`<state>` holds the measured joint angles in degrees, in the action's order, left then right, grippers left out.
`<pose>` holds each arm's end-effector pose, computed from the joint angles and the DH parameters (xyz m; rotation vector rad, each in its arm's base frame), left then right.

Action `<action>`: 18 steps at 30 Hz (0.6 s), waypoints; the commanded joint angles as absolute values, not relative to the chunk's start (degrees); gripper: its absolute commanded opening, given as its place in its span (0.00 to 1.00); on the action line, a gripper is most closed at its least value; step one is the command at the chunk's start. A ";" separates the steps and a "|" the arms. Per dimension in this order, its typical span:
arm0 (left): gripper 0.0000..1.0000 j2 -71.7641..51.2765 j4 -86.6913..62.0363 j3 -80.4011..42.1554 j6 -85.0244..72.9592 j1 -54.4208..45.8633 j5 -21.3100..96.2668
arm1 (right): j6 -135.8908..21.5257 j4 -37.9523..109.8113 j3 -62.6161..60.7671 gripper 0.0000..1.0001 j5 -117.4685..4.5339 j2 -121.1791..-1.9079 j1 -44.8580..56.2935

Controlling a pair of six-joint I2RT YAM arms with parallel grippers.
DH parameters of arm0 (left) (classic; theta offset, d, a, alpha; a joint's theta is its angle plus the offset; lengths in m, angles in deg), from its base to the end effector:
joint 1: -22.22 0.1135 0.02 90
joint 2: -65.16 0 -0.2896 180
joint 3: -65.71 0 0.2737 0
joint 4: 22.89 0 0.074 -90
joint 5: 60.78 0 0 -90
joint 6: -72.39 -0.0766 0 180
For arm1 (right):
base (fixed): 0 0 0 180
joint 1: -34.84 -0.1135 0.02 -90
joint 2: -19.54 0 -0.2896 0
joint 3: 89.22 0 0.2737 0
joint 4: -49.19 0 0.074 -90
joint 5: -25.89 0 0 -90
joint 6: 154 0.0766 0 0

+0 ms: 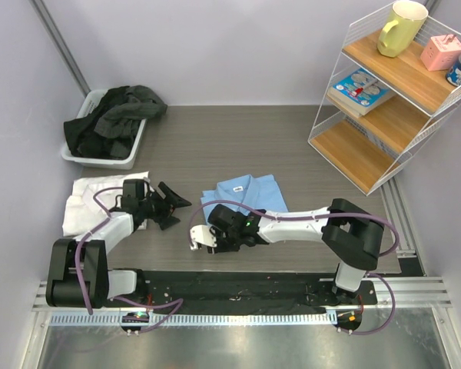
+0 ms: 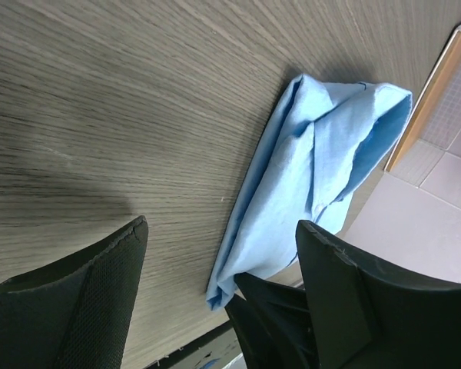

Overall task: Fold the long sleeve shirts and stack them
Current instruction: Neatly place the folded shirt to the corner

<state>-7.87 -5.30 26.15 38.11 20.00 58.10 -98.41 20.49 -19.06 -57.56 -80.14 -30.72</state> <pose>0.2508 -0.0467 0.1298 -0.9575 2.4248 -1.0295 0.1517 0.3550 0.1365 -2.0312 1.6496 0.3442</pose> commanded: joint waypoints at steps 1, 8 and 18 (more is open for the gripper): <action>0.78 -6.12 -7.06 26.50 38.46 20.20 57.87 | -100.03 26.42 -19.87 0.34 -60.94 -81.53 -30.98; 0.80 -6.12 -12.92 27.20 39.77 16.25 58.57 | -98.90 21.86 -12.95 0.01 -57.01 -79.17 -25.02; 1.00 -12.87 -27.61 25.54 47.77 10.45 59.02 | -97.31 16.66 -6.25 0.01 -52.95 -79.42 -22.90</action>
<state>-9.23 -17.93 27.79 43.75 12.72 58.76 -98.08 18.44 -9.34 -55.75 -80.80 -22.15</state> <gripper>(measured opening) 0.995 0.027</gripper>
